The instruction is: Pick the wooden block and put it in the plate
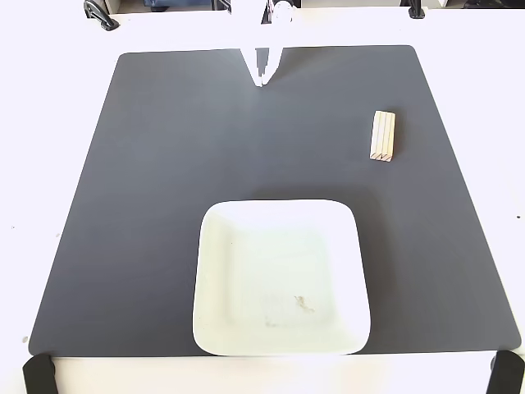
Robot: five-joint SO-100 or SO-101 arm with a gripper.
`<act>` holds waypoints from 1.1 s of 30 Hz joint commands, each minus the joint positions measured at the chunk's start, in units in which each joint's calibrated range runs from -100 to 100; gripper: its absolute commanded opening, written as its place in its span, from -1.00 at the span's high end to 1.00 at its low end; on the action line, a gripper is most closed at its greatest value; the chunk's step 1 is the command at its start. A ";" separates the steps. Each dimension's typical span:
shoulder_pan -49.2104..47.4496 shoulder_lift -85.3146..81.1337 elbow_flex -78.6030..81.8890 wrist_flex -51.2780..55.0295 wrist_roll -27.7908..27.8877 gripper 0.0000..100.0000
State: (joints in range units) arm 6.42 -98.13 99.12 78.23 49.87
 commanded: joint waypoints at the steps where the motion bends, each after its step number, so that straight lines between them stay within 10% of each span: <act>1: -0.49 0.08 0.25 0.56 0.05 0.97; 33: -0.49 0.08 0.25 0.56 0.05 0.97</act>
State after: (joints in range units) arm 5.84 -98.13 99.12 78.49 49.87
